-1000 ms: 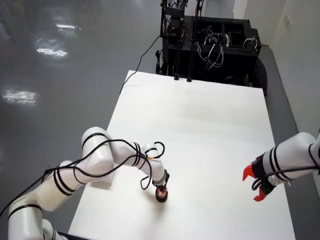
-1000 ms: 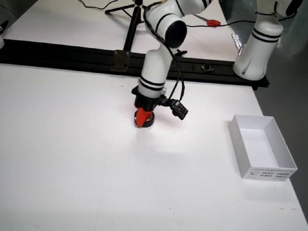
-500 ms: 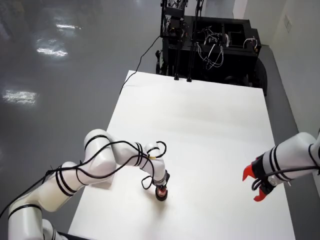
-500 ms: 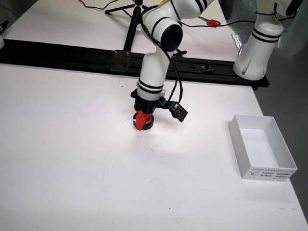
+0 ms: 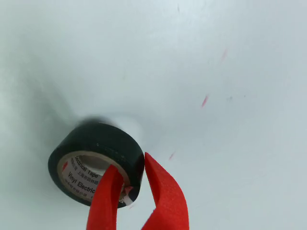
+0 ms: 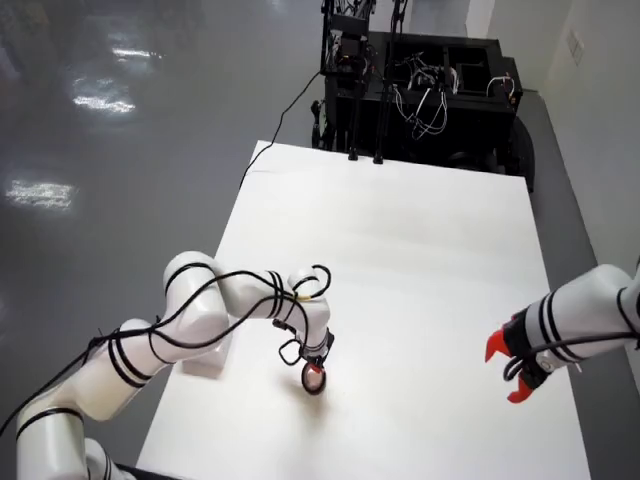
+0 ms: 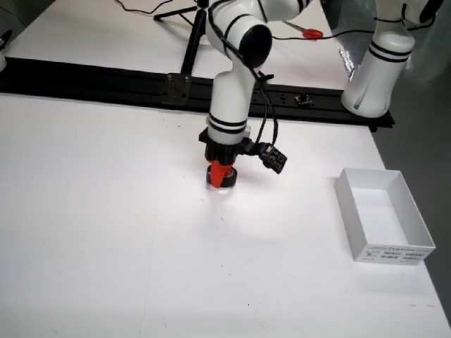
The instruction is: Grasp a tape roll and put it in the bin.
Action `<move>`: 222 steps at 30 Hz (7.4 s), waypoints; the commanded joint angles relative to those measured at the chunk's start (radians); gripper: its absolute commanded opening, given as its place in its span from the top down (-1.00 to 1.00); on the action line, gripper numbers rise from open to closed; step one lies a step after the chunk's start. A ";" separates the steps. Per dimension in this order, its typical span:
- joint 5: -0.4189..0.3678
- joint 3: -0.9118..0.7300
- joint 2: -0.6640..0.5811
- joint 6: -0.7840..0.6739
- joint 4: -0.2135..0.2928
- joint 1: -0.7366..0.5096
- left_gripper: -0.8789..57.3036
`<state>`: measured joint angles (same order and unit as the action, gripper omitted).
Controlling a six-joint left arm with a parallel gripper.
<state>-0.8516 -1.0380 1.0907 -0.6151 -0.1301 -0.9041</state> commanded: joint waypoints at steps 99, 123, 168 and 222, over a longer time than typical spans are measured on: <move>-0.133 -0.359 -0.408 -0.242 -0.103 0.464 0.99; -0.181 -0.254 -0.391 -0.265 -0.146 -0.121 0.99; -0.260 -0.310 -0.833 0.133 0.064 -0.509 0.98; -0.155 -0.321 -0.841 0.314 0.076 -0.364 0.98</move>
<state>-1.0151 -1.3592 0.2472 -0.2442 -0.0584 -1.1352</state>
